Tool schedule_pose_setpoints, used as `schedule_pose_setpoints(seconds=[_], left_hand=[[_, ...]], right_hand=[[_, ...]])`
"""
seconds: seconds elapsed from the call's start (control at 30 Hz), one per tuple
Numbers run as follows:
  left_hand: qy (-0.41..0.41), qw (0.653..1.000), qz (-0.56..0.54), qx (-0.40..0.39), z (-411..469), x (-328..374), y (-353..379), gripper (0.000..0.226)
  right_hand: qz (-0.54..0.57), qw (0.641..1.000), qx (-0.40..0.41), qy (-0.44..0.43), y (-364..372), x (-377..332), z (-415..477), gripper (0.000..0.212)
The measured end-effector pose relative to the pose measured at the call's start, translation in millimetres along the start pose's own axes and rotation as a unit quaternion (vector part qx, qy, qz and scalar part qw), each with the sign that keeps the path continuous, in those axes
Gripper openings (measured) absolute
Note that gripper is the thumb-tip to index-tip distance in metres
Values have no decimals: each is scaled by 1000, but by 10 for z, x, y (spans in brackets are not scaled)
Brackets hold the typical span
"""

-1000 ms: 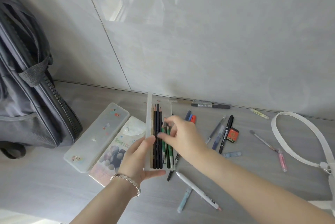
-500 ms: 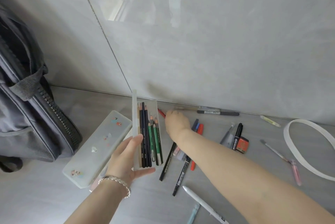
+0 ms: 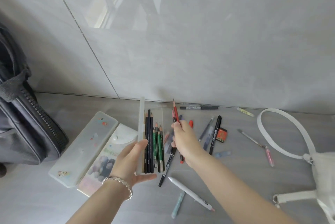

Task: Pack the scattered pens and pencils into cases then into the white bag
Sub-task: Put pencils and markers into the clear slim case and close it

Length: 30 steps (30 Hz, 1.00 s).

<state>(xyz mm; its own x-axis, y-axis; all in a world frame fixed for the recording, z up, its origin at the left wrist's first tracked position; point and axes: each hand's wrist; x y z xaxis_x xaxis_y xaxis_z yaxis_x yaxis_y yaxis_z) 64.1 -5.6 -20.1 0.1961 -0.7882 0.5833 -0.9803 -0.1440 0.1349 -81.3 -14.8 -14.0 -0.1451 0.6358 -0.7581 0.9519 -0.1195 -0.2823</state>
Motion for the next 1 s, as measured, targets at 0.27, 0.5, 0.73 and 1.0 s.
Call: schedule_pose_setpoints(seconds=[0.27, 0.5, 0.73, 1.0], left_hand=[[-22, 995, 37, -89, -372, -373, 301, 51], [-39, 997, -7, -66, -598, -540, 419, 18], [-24, 996, -31, -76, -624, -581, 433, 31], [-12, 994, -17, -106, -677, -611, 486, 25]], right_hand=[[-242, 959, 80, -126, -311, 441, -460, 23], [-298, 936, 110, -154, -281, 736, -685, 26], [-222, 938, 207, -166, -484, 786, -793, 36], [-349, 902, 176, -182, -368, 820, -847, 40]])
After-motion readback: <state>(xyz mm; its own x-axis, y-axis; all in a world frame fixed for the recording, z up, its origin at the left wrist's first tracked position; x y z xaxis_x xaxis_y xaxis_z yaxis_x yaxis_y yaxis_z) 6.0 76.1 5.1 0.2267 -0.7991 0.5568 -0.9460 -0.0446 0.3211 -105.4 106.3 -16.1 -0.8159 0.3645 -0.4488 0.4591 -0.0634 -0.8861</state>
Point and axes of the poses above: each hand's wrist, its own z-axis towards the middle knuckle, its own y-axis out of the palm, x = y × z, and after that the axes turned 8 degrees about -z, right-handed
